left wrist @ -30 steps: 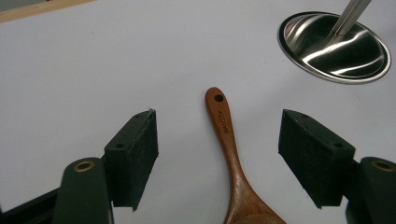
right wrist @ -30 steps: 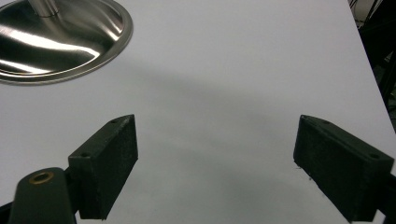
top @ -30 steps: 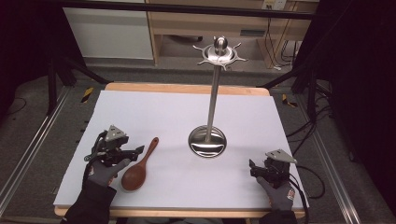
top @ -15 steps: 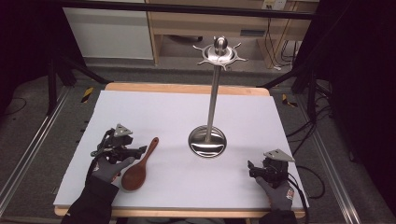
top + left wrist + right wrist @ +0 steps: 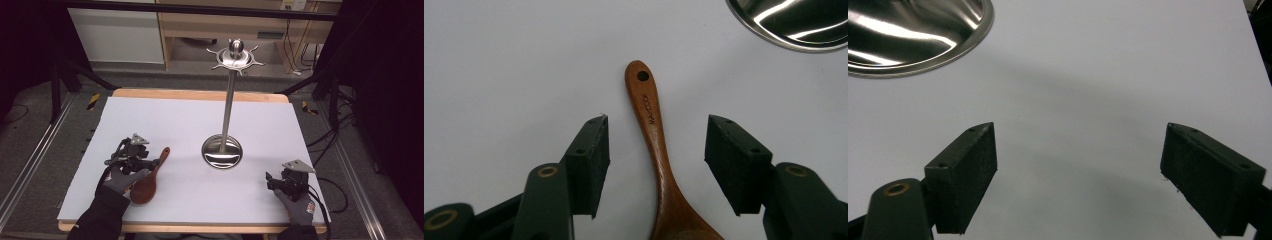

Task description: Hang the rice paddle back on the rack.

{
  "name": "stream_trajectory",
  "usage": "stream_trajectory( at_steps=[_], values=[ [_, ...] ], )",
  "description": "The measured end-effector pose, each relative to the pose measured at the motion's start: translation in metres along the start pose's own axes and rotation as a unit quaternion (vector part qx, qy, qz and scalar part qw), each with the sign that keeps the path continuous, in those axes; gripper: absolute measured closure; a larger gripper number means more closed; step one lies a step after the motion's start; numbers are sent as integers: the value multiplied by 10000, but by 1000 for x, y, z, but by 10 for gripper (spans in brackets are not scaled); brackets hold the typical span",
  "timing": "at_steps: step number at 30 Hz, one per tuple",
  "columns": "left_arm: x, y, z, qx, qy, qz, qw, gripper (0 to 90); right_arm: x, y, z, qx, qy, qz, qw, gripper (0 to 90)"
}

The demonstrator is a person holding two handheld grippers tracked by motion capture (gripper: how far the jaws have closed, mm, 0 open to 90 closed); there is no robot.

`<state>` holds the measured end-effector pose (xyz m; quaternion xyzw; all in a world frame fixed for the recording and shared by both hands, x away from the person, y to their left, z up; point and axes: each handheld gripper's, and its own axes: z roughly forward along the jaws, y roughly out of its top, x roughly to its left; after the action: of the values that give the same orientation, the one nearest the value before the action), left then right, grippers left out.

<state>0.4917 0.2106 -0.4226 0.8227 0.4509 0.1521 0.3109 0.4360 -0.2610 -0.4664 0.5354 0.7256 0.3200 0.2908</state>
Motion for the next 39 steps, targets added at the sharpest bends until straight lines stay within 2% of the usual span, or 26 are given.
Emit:
stream_trajectory(
  at_steps=[2, 7, 11, 24, 32, 39],
  values=[
    [0, 0, 1, 52, -5, -10, 10000, 432, 1, 0, 0, 12, -12, 12, 10000, 152],
    [-1, 0, 5, 254, 30, 158, 9995, 439, 0, 0, 0, 6, 11, 15, 10000, 152],
    [-2, -1, 10, 370, 66, 199, 9991, 447, 1, 0, 0, 37, 15, 11, 10000, 152],
    [-3, -1, 21, 693, -8, 227, 9973, 514, 1, 0, 1, 65, 32, -21, 10000, 152],
    [-3, -2, 29, 940, 22, 242, 9953, 572, 2, -1, 2, 112, 29, -14, 9999, 152],
    [-3, -2, 37, 1121, -47, 205, 9935, 636, 2, -1, 2, 121, 53, 21, 9999, 152]
  ],
)
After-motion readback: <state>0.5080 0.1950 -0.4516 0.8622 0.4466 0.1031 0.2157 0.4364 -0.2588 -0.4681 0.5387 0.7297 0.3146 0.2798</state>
